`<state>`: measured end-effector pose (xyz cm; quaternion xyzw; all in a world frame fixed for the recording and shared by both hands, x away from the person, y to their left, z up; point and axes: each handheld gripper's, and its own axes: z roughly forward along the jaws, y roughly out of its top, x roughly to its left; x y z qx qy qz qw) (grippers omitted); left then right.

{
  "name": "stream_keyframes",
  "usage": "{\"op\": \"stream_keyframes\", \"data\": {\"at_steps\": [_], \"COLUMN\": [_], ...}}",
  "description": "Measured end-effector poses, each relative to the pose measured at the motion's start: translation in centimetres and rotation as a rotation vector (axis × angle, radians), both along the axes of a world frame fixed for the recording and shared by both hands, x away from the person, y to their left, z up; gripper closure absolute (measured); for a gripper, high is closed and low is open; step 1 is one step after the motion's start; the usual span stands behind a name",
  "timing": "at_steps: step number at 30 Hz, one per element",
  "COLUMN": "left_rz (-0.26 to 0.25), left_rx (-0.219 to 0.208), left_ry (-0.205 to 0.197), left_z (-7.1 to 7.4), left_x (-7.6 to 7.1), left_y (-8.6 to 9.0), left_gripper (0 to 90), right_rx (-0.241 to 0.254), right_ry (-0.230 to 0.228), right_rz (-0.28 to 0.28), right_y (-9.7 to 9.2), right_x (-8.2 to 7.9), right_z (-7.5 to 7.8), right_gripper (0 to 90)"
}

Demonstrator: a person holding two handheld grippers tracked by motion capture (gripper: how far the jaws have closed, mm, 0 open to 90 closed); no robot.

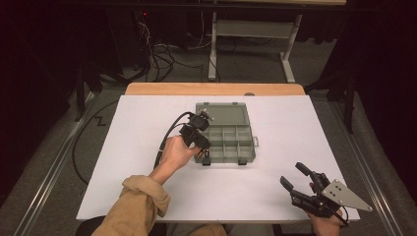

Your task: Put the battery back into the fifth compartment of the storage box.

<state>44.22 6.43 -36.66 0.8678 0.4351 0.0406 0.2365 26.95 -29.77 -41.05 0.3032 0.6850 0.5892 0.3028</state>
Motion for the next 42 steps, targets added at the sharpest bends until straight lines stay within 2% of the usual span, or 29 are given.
{"op": "stream_keyframes", "data": {"at_steps": [4,11,16,21,33,42], "left_rz": [0.001,0.009,0.006,0.007,-0.004,-0.005], "left_rx": [0.010,0.025,0.039,0.032,0.011,-0.010], "left_ry": [-0.004,0.012,0.009,0.008,-0.039,-0.071], "left_z": [-0.3,-1.0,-1.1,-1.0,0.1,0.9], "left_x": [0.2,0.6,0.6,0.6,-0.5,-1.0], "left_y": [0.0,-0.1,-0.4,-0.2,0.5,0.9], "left_gripper": [76.3,76.3,76.2,75.3,55.9,48.7], "right_rx": [-0.006,-0.001,-0.018,-0.015,-0.014,-0.005], "right_ry": [0.000,0.003,0.004,0.003,0.017,0.022], "right_rz": [0.000,-0.002,0.008,0.005,0.007,-0.011], "right_y": [0.0,0.0,0.2,0.1,0.3,0.1], "right_x": [0.0,0.0,0.0,0.0,0.4,0.7], "right_z": [0.0,0.0,0.0,0.0,0.0,0.3], "right_gripper": [32.2,32.1,32.2,32.2,32.7,33.0]}}
